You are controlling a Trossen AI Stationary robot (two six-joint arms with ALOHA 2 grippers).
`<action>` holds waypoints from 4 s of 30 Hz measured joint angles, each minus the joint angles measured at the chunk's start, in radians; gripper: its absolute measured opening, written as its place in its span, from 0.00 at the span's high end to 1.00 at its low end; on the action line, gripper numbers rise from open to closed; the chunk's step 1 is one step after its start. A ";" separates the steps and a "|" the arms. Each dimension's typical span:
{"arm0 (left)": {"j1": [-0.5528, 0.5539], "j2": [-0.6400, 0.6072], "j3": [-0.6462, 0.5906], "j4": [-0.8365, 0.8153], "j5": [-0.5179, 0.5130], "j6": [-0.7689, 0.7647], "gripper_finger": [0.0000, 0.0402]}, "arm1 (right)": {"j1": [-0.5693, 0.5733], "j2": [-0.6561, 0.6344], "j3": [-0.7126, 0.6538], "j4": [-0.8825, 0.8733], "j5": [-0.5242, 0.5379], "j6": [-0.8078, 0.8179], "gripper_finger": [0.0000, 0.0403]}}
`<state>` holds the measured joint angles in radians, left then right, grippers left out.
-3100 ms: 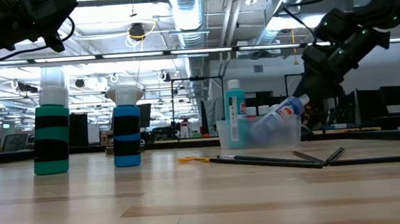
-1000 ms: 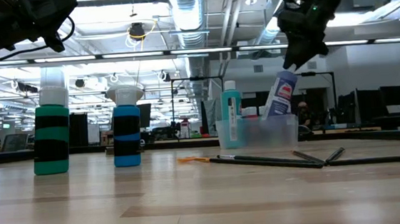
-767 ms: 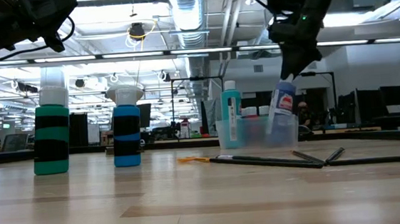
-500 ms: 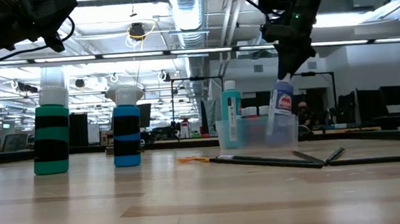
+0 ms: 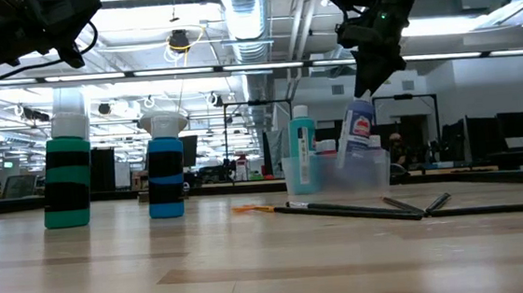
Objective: Pick & Place Paint Supplies
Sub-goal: Put the large blue paint bottle into the transparent bin, then put the small blue paint bottle into the transparent bin
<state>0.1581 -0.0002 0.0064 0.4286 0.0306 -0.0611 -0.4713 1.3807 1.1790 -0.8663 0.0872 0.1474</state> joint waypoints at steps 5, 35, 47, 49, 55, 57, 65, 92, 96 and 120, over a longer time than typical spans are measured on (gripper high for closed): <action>0.000 0.000 0.000 0.000 0.000 0.000 1.00 | 0.006 0.046 0.000 0.009 0.000 0.000 0.73; 0.000 0.000 0.000 0.000 0.000 0.000 1.00 | 0.020 0.097 0.045 0.114 -0.003 -0.042 0.62; 0.000 0.000 0.000 0.000 0.000 0.000 1.00 | 0.020 0.093 0.045 0.173 -0.005 -0.069 0.52; 0.000 0.000 0.000 0.000 0.000 0.000 1.00 | 0.020 0.080 0.057 0.162 -0.007 -0.069 0.49; 0.000 0.000 0.000 0.000 0.000 0.000 1.00 | 0.054 0.036 0.135 0.144 -0.007 -0.069 0.45; 0.000 0.000 0.000 0.000 0.000 0.000 1.00 | 0.084 0.024 0.151 0.145 -0.008 -0.069 0.45; 0.000 0.000 0.000 0.000 0.000 0.000 1.00 | 0.280 0.064 0.156 0.254 -0.009 -0.089 0.48; 0.000 0.000 0.000 0.000 0.000 0.000 1.00 | 0.560 0.637 0.154 1.094 -0.189 -0.171 0.37; 0.000 0.000 0.000 0.000 0.000 0.000 1.00 | 0.561 0.639 0.155 1.102 -0.198 -0.158 0.37; 0.000 0.000 0.000 0.000 0.000 0.000 1.00 | 0.540 0.729 0.157 1.106 -0.206 -0.125 0.51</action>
<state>0.1581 -0.0002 0.0063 0.4286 0.0307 -0.0608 0.0689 2.1094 1.3361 0.2401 -0.1188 0.0225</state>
